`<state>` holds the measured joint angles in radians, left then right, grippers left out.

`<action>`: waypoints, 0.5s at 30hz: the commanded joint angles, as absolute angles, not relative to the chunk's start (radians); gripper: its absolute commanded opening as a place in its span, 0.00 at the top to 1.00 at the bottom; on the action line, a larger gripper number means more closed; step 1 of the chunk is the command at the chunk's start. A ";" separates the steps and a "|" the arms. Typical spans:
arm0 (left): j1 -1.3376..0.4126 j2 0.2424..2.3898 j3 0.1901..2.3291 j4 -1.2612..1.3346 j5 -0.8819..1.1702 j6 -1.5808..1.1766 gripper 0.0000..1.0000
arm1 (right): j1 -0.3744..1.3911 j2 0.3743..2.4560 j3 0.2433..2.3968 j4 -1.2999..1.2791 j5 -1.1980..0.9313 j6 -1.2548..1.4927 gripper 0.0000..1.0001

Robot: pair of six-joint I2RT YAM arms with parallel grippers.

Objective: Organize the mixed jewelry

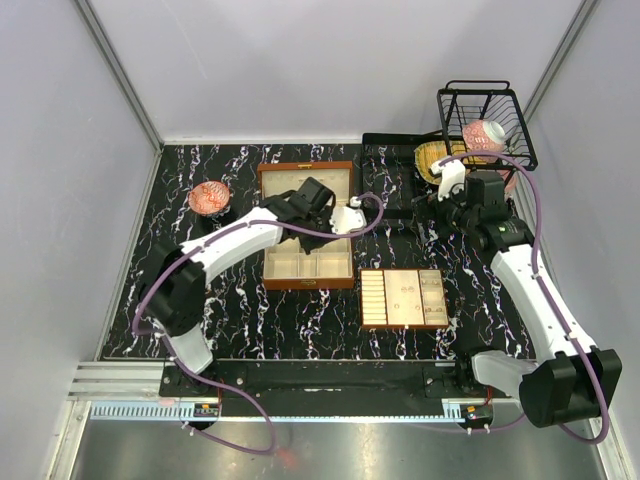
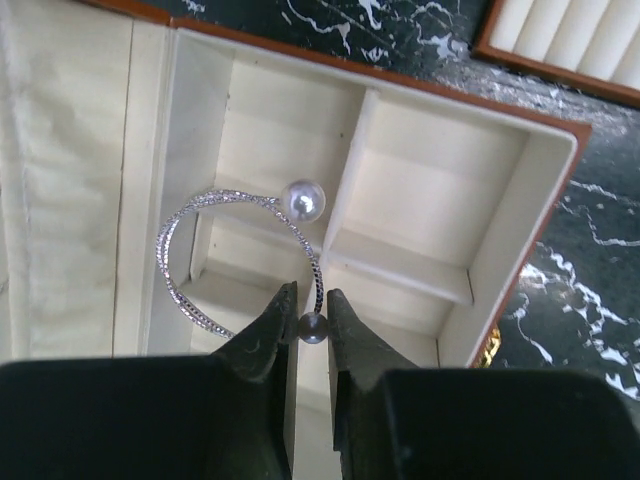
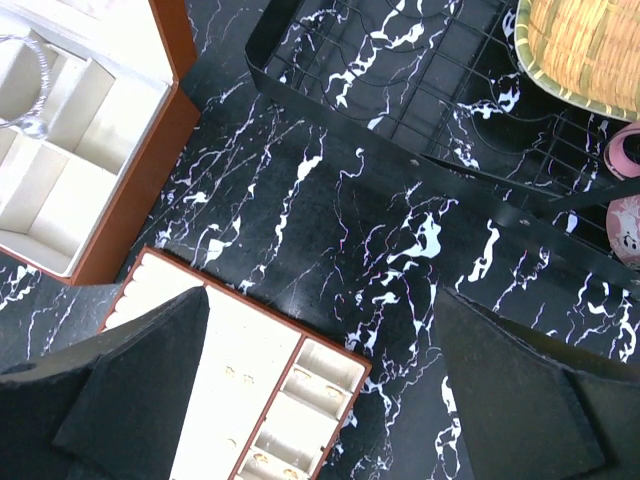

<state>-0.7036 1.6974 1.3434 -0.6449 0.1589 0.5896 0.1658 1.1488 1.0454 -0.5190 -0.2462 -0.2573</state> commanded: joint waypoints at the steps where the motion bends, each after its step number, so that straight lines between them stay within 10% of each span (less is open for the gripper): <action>1: -0.729 1.764 1.431 -0.591 0.129 0.578 1.00 | 0.175 1.112 1.040 -0.477 -0.213 -0.275 0.00; 15: -0.761 1.917 1.493 -0.568 0.118 0.583 1.00 | 0.172 1.112 1.032 -0.469 -0.195 -0.284 0.00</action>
